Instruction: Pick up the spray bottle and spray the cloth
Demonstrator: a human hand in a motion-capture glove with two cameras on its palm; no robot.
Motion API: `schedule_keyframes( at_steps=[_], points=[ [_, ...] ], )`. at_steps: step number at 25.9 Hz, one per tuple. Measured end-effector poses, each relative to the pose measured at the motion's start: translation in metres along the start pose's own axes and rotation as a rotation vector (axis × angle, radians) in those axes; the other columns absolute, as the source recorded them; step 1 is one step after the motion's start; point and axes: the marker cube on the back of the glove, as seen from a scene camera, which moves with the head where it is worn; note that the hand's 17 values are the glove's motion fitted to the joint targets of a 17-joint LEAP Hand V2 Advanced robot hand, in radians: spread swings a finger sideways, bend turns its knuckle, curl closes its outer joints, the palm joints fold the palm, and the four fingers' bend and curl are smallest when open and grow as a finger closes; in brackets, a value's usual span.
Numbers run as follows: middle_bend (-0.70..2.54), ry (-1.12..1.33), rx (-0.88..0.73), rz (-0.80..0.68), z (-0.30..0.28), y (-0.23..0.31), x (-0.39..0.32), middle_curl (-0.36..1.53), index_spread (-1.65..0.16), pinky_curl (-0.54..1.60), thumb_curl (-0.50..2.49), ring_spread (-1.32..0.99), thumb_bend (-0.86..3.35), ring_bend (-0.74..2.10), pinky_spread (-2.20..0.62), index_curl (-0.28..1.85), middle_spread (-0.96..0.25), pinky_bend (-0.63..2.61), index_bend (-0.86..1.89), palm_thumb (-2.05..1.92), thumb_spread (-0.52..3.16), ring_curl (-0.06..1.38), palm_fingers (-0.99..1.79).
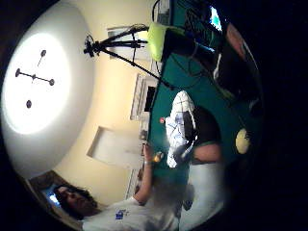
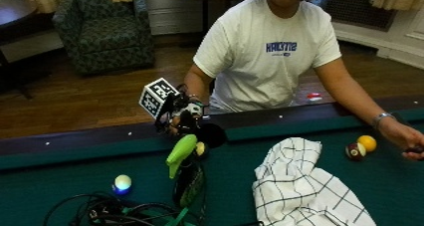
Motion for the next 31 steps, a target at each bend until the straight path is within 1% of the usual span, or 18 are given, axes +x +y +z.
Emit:
schedule_keyframes(
  at_steps=[4,7,11,19,24,27,28,30,31],
  points=[
    [0.32,0.003,0.040,0.021,0.001,-0.007,-0.002,0.43,-0.30,0.44,0.42,-0.17,0.00,0.59,-0.16,0.34,-0.18,0.61,0.18,0.94,0.97,0.41,1.41],
    [0.38,0.012,0.071,0.026,0.000,-0.011,-0.002,0.46,-0.29,0.49,0.46,-0.18,0.02,0.67,-0.15,0.37,-0.19,0.73,0.24,1.01,0.90,0.45,1.43],
    [0.48,-0.004,0.117,0.014,0.002,-0.019,-0.009,0.52,-0.29,0.55,0.50,-0.20,0.02,0.77,-0.15,0.44,-0.21,0.79,0.42,1.04,0.88,0.51,1.47],
    [0.73,-0.055,0.059,0.007,0.001,-0.005,0.005,0.66,-0.26,0.65,0.59,-0.20,0.03,0.95,-0.14,0.57,-0.23,0.88,0.68,1.10,0.76,0.60,1.39],
    [0.84,-0.029,0.119,-0.004,-0.006,-0.003,0.008,0.73,-0.25,0.70,0.64,-0.20,0.02,1.03,-0.14,0.64,-0.23,0.91,0.79,1.11,0.67,0.64,1.32],
    [0.86,-0.004,0.131,0.021,-0.006,-0.010,0.002,0.75,-0.24,0.73,0.65,-0.20,-0.01,1.05,-0.14,0.66,-0.22,0.95,0.79,1.07,0.68,0.66,1.24],
    [0.83,0.000,0.123,0.028,-0.005,-0.012,0.001,0.74,-0.24,0.71,0.64,-0.20,-0.05,1.02,-0.15,0.63,-0.22,0.94,0.69,1.03,0.69,0.64,1.16],
    [0.78,0.006,0.099,0.031,-0.006,-0.010,0.003,0.71,-0.24,0.69,0.63,-0.20,-0.06,1.00,-0.18,0.62,-0.21,0.91,0.59,0.98,0.70,0.63,1.09],
    [0.74,0.009,0.086,0.028,-0.007,-0.008,0.007,0.69,-0.25,0.66,0.62,-0.19,-0.07,0.96,-0.19,0.60,-0.21,0.86,0.53,0.95,0.70,0.61,1.01]
  ],
)
